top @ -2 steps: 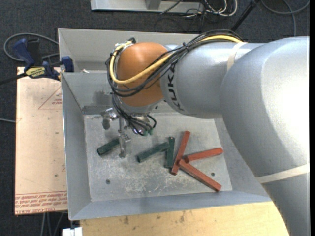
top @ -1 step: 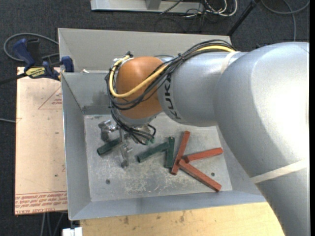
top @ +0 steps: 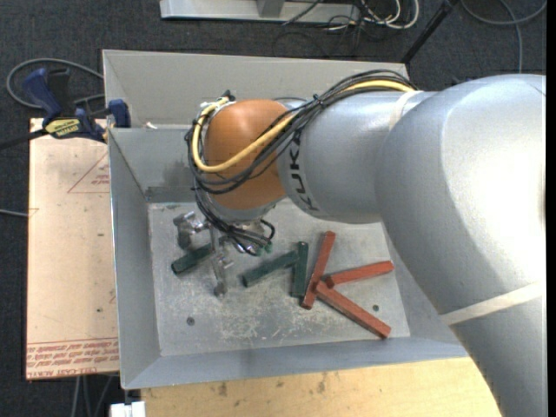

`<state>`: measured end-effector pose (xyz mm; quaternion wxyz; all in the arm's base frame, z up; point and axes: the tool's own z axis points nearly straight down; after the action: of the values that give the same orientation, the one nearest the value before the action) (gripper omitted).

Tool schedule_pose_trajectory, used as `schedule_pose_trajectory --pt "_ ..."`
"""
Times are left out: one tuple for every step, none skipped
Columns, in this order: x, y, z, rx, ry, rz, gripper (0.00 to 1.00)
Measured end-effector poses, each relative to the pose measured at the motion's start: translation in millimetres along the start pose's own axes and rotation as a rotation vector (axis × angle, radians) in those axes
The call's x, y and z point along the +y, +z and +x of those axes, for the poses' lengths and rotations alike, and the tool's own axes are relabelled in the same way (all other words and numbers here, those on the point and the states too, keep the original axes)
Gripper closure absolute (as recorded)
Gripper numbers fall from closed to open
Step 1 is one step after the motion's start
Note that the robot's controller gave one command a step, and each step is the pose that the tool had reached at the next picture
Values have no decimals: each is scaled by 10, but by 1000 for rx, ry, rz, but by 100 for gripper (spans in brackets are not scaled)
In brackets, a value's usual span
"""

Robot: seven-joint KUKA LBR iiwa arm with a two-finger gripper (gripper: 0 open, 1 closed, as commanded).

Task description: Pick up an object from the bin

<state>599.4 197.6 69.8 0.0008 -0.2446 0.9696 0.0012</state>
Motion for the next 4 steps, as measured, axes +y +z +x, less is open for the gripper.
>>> schedule_pose_trajectory --pt "-1 -10 -6 -2 0 0 100" --pt "3 -497 -30 -6 2 2 100" --pt "5 -672 -43 -3 6 1 100" --pt "5 -835 -54 -3 8 1 100"
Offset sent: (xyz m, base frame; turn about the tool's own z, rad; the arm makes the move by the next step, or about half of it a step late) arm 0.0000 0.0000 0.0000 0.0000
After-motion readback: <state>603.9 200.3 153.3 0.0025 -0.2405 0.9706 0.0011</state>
